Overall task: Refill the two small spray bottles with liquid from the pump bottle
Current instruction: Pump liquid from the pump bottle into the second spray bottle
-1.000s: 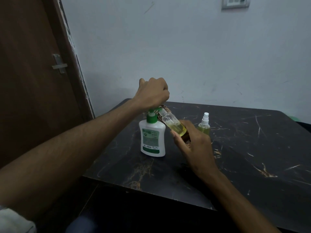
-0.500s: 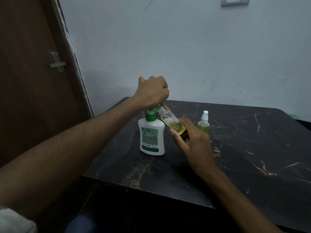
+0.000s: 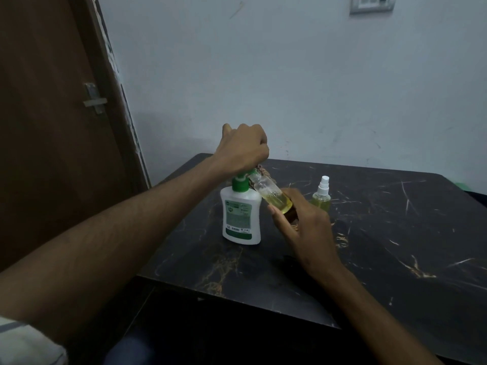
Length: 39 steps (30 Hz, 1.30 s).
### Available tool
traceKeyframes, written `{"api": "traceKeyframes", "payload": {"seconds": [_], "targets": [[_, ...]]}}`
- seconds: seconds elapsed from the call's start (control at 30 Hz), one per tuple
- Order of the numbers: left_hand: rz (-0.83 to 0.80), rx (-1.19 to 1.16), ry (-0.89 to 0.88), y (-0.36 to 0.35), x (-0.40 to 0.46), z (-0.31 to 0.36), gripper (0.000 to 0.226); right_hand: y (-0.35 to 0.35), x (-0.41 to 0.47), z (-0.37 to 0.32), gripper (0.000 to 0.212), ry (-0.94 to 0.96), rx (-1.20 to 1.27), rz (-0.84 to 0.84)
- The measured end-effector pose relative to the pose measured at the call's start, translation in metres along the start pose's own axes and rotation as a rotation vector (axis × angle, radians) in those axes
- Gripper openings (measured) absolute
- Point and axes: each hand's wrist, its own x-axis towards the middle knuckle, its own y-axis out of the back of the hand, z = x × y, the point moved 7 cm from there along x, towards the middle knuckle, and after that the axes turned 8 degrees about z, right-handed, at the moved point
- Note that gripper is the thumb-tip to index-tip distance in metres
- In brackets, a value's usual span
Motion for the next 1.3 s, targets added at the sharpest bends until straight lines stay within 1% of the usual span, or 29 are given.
{"api": "traceKeyframes", "payload": {"seconds": [0.13,0.33,0.6,0.77,0.9,1.1,1.3], "targets": [[-0.001,0.006,0.000,0.0017,-0.0017,0.0004,0.020,-0.0001,0.0000,-0.0010,0.038,0.003,0.005,0.001],[0.008,0.011,-0.027,0.0049,0.0038,0.0026,0.025,0.0018,-0.0001,-0.0014,0.042,-0.009,0.004,0.009],[-0.013,-0.006,0.002,0.0009,0.0010,0.0005,0.025,-0.0011,0.0003,0.0007,0.041,-0.014,0.009,-0.007],[-0.008,0.004,-0.031,0.0020,0.0038,0.0008,0.017,0.0003,0.0001,0.0015,0.041,-0.017,0.009,0.005],[-0.026,-0.008,0.000,-0.0031,0.0002,-0.0004,0.021,-0.0005,0.0006,0.0009,0.041,-0.016,0.009,0.000],[-0.008,-0.001,-0.012,0.0020,0.0051,-0.0008,0.026,0.0018,0.0002,-0.0009,0.043,-0.011,0.006,0.014],[-0.029,-0.007,-0.009,-0.0036,-0.0007,0.0008,0.015,-0.0010,0.0017,-0.0006,0.036,0.006,0.007,0.011]]}}
